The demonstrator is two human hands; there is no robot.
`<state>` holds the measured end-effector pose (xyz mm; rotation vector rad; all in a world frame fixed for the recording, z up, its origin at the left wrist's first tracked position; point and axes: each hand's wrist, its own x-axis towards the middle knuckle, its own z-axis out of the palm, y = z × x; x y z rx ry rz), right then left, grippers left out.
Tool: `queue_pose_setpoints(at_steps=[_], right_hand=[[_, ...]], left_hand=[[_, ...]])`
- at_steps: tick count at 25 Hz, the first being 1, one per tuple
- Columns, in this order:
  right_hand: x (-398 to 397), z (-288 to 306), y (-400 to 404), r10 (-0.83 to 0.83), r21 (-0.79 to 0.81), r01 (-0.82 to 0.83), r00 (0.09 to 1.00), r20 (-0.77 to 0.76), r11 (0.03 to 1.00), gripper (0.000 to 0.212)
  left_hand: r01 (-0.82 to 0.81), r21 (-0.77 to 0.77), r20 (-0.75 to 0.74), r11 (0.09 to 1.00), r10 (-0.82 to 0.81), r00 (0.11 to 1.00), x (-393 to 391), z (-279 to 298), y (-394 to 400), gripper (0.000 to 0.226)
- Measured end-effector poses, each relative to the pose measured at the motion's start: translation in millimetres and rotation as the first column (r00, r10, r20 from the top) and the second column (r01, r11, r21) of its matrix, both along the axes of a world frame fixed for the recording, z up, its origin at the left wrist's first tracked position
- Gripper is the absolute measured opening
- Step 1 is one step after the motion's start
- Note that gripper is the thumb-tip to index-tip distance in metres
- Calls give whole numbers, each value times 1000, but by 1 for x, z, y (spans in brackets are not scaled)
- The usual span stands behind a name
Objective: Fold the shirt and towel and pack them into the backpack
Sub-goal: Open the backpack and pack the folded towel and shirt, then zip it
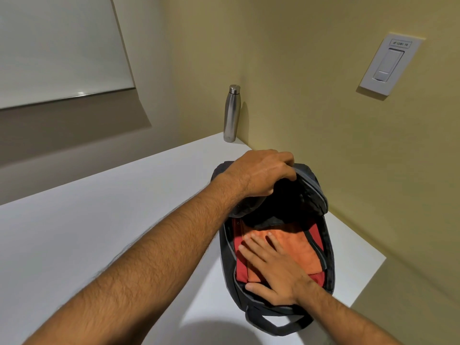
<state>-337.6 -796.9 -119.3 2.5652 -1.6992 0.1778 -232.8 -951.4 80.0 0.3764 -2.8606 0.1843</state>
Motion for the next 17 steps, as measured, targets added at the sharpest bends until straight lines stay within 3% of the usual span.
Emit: queue_pose_setpoints(at_steps=[3,6,9,11,13,15,17], right_hand=[[-11,45,19,41,-214,23,957,288,977,59],[-26,96,33,59,-474,173,898,435,863,45],[-36,140,25,11,-577,350,849,529,738,49],[-41,150,1,-65,-531,425,821,568,733,42],[-43,143,-29,-139,-403,395,835,532,826,45],[-44,118,-56,-206,-185,294,899,386,938,61],[-40,88,-73,-235,41,232,948,217,972,76]], left_hand=[[57,25,4,998,-57,998,6,-15,10,43],[126,79,-67,989,-121,990,14,-38,26,43],[219,117,-144,969,-202,969,24,-71,46,39],[258,134,-170,957,-235,957,26,-95,62,37],[280,176,-174,944,-251,952,29,-117,78,35],[281,215,-162,935,-249,955,32,-136,92,35],[272,260,-153,927,-238,959,35,-153,102,36]])
